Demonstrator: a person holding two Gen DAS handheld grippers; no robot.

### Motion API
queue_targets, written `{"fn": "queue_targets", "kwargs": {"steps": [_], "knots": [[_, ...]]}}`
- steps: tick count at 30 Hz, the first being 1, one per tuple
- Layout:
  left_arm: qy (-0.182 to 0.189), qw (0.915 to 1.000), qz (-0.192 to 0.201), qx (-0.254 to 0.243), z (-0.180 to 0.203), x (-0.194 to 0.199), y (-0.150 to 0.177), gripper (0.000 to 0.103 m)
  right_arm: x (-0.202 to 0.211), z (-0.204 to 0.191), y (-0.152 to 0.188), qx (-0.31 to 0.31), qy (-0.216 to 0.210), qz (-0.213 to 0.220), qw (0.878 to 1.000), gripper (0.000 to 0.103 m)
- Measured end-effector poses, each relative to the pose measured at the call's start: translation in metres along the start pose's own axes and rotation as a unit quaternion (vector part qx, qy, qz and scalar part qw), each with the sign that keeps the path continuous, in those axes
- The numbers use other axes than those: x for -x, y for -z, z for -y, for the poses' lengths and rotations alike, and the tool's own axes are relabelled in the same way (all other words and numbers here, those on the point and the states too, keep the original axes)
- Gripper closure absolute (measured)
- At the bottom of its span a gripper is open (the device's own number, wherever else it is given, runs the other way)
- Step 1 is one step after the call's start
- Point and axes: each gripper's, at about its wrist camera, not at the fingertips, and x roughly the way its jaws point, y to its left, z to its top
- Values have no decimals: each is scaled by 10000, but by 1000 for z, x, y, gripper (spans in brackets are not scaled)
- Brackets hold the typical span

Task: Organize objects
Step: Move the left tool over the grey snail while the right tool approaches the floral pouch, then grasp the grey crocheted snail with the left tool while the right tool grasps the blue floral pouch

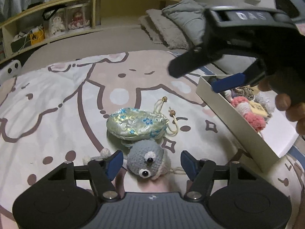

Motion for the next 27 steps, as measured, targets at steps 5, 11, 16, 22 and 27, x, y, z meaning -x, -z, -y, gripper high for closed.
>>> {"fn": "queue_targets", "kwargs": {"steps": [5,11,16,22,27], "knots": [[76,9999,79,31,-3,-11,3,37,-35,-4,-8,50,-172,-572,9982,0],[95,9999,110,62,-4,-22,6,37,-76,-9,-11,-62,-104,-1066,9942,0],[59,9999,84,41,-4,-30,9,37,-104,-12,-10,-153,-101,-1413,9898,0],[-4,9998,57,188,-7,-34,9,39,-124,-12,-9,-165,92,-1604,9869,0],[2,9997,-9,249,-7,-35,9,42,-128,-10,-7,-118,56,-1587,9872,13]]}}
